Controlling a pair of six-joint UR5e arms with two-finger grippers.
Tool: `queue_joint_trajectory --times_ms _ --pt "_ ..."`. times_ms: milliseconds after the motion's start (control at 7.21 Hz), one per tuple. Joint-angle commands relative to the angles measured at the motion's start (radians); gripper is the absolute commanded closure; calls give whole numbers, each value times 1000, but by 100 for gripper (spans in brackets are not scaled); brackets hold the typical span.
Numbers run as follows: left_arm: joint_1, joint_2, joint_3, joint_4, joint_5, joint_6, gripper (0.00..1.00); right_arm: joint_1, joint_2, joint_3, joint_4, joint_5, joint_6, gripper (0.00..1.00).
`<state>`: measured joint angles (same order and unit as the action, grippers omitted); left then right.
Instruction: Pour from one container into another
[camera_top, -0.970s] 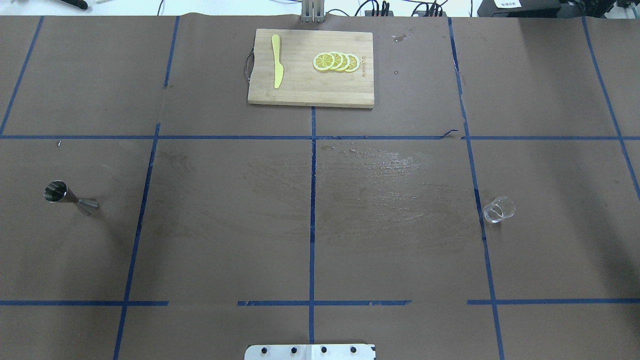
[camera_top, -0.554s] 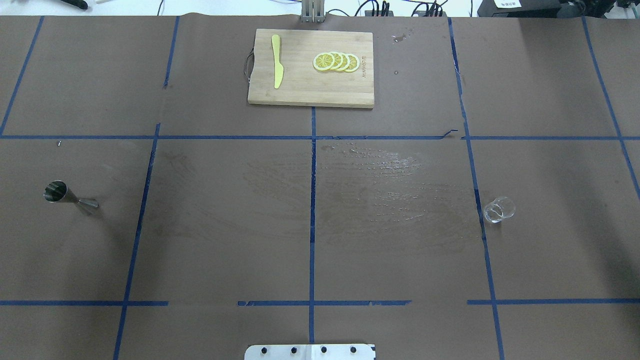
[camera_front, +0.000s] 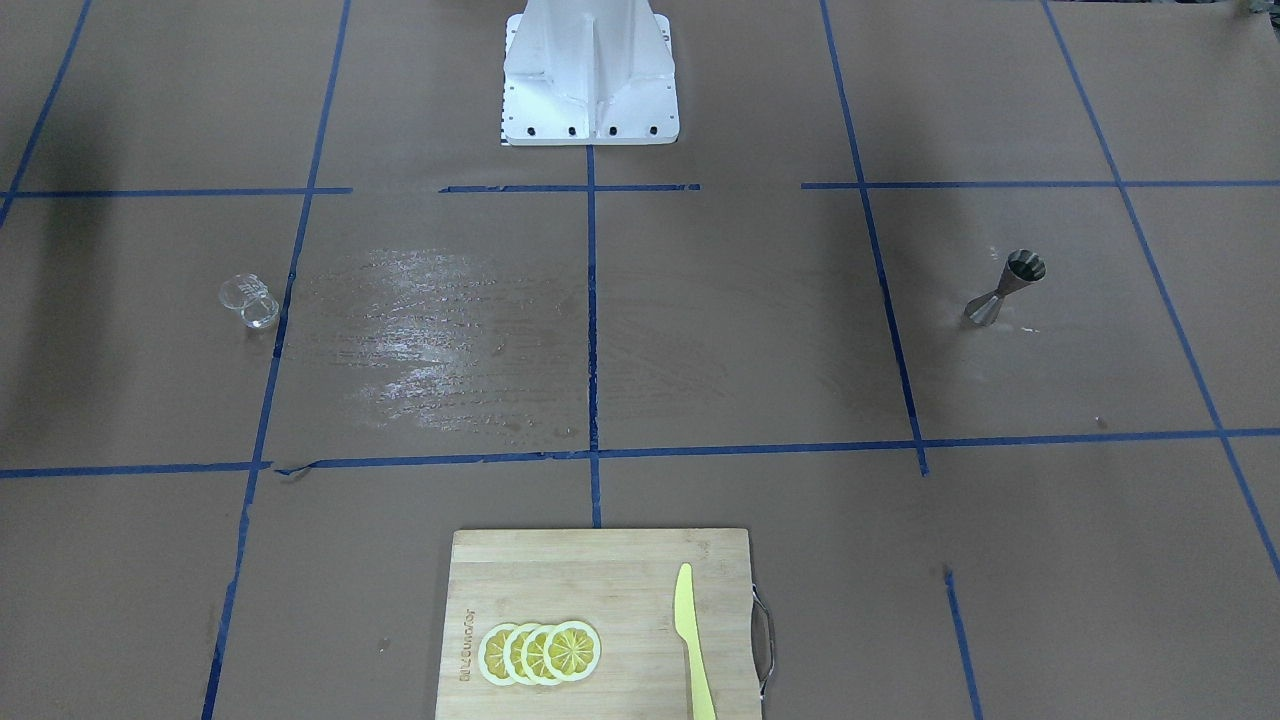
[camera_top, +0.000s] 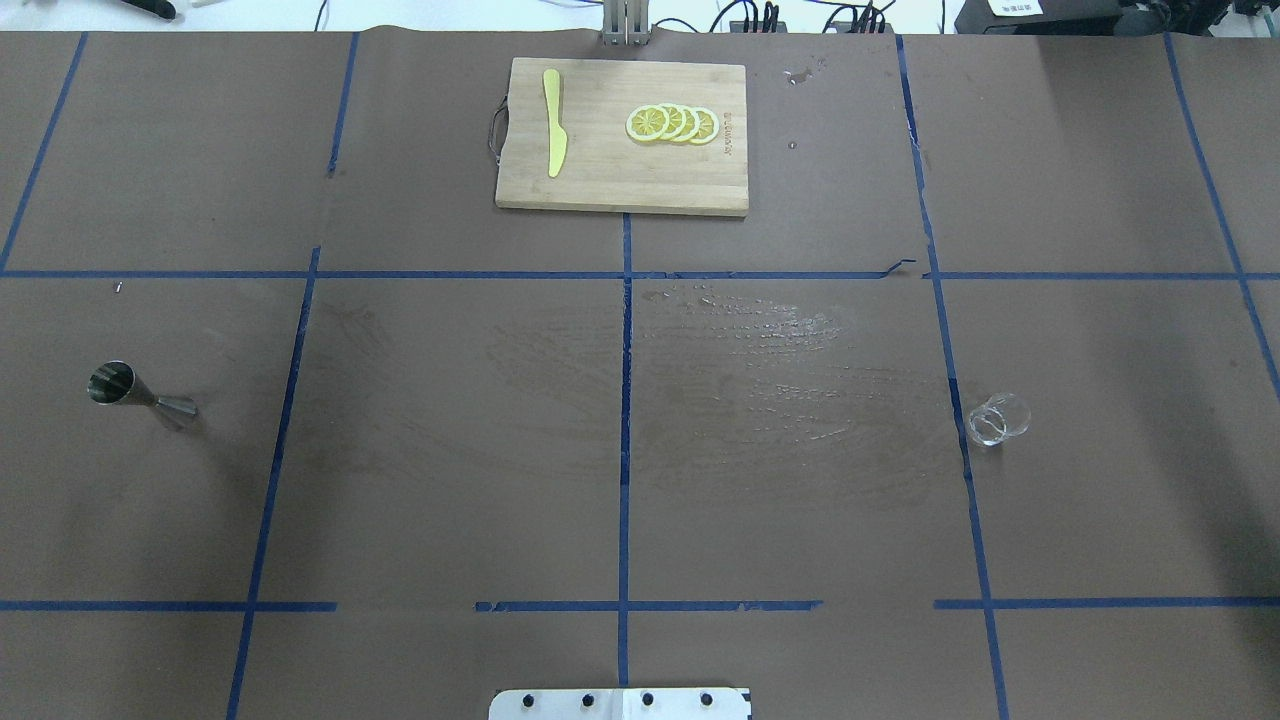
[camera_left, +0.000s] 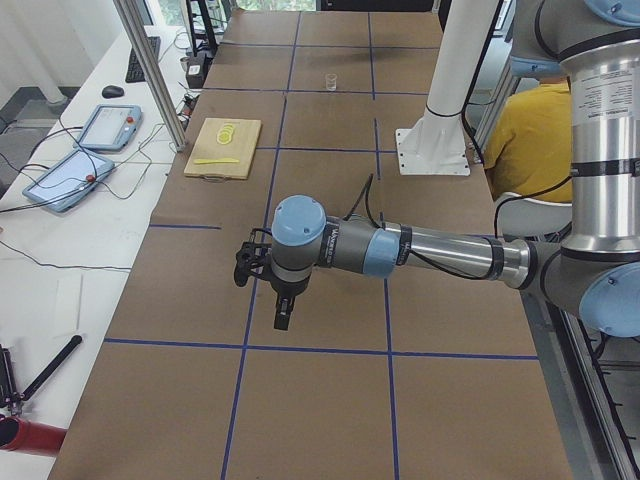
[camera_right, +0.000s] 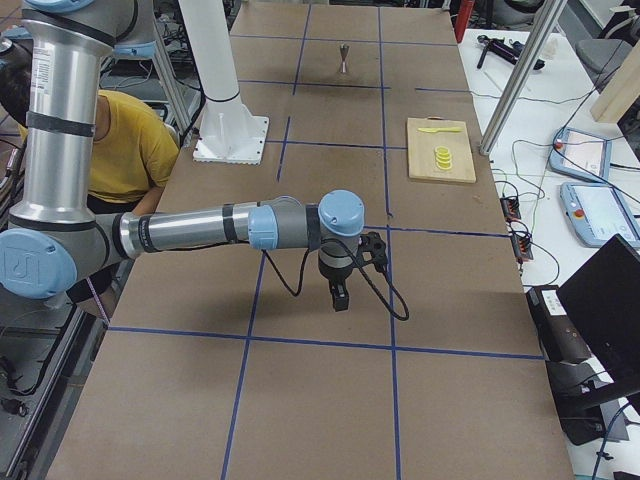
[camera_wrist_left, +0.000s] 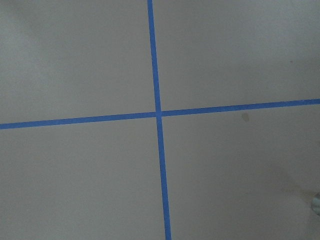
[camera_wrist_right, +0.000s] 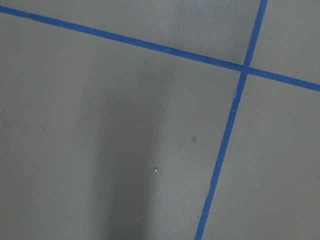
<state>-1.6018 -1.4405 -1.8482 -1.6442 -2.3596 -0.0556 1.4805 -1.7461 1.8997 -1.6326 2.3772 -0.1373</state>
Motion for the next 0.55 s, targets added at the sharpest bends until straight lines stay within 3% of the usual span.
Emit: queue_joint_trajectory --times_ms 0,416 --pt "-4 9 -14 0 0 0 0 1 -9 10 34 -4 4 0" --pt "-4 22 -22 -3 -1 0 0 3 -10 16 33 -1 5 0"
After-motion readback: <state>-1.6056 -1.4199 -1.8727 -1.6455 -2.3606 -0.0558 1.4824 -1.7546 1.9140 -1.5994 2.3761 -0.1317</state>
